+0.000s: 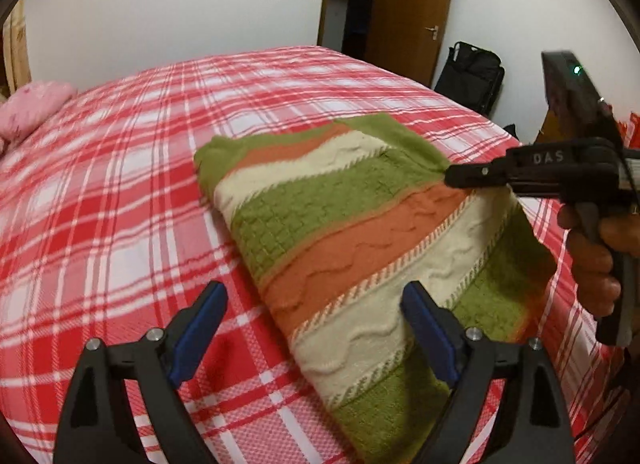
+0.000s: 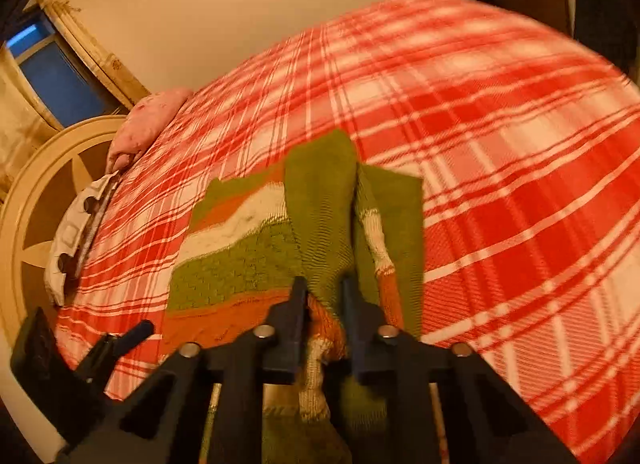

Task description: Fold small clothes

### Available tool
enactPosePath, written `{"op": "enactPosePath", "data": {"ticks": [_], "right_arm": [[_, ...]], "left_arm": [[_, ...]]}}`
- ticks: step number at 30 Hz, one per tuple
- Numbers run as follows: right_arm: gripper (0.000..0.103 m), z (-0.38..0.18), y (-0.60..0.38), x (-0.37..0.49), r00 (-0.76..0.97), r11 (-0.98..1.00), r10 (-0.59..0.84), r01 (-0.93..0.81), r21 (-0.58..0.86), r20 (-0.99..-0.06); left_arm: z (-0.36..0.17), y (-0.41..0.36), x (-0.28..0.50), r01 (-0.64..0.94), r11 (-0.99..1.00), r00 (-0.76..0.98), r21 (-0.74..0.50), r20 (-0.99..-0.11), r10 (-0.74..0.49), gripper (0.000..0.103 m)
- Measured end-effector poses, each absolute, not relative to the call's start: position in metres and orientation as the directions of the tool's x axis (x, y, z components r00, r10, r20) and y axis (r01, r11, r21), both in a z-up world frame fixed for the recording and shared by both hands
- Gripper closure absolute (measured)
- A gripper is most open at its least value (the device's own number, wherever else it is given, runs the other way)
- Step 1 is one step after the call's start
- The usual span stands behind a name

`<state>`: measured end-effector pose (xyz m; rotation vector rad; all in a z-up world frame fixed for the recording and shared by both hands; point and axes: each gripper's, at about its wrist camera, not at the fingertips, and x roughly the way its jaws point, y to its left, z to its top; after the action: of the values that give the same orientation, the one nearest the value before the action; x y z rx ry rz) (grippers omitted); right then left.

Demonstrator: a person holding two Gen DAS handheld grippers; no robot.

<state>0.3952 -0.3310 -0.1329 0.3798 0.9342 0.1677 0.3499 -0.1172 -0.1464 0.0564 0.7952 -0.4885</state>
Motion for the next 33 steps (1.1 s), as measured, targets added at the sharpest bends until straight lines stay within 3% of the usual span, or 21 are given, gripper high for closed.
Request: {"op": "enactPosePath", "data": {"ticks": [6,14,16,17,18,21,26,28,31,33], "right_arm": [[0.093,-0.135,-0.342,0.366,0.626,0.951,0.162,0.108,0.29,-0.763],[0.092,-0.15,-0.357,0.379,0.591,0.936,0.174,0.149,0.318,-0.788],[0.076,-0.143,-0.361,0.377,0.598,0.935,0.16,0.164,0.316,-0.785],[0.064,-0.136,-0.359,0.374,0.611,0.944,0.117,0.176,0.278,-0.783],[0.063,-0.122,-0.355,0.37,0.649,0.961,0.034,0.189,0.204,-0.76],[0.063,-0.092,-0.33,0.372,0.71,0.987,0.013,0.105,0.124,-0.704],[0.063,-0.091,-0.265,0.409,0.65,0.982,0.183,-0.158,0.105,-0.738],[0.063,-0.109,-0.25,0.424,0.601,0.98,0.173,-0.187,0.073,-0.78],[0.063,-0.138,-0.246,0.44,0.575,0.988,0.019,-0.138,-0.074,-0.818],[0.063,-0.148,-0.263,0.446,0.58,0.994,0.043,-0.107,-0.024,-0.814]], "left_arm": [[-0.15,-0.119,0.343,0.463,0.874,0.587,-0.151,-0.686,-0.43,0.005],[-0.159,-0.125,0.345,0.484,0.862,0.557,-0.151,-0.706,-0.437,0.0],[-0.162,-0.123,0.348,0.483,0.86,0.548,-0.166,-0.709,-0.445,0.0],[-0.163,-0.123,0.349,0.48,0.86,0.544,-0.173,-0.711,-0.446,0.0],[-0.164,-0.123,0.349,0.477,0.861,0.542,-0.178,-0.711,-0.447,0.0],[-0.165,-0.123,0.348,0.475,0.86,0.539,-0.185,-0.712,-0.45,0.0],[-0.166,-0.124,0.351,0.475,0.86,0.531,-0.187,-0.718,-0.45,0.0],[-0.168,-0.124,0.352,0.473,0.859,0.525,-0.195,-0.721,-0.453,0.0],[-0.169,-0.123,0.354,0.472,0.856,0.516,-0.209,-0.722,-0.461,0.0],[-0.171,-0.122,0.356,0.472,0.852,0.502,-0.225,-0.726,-0.47,0.0]]}}
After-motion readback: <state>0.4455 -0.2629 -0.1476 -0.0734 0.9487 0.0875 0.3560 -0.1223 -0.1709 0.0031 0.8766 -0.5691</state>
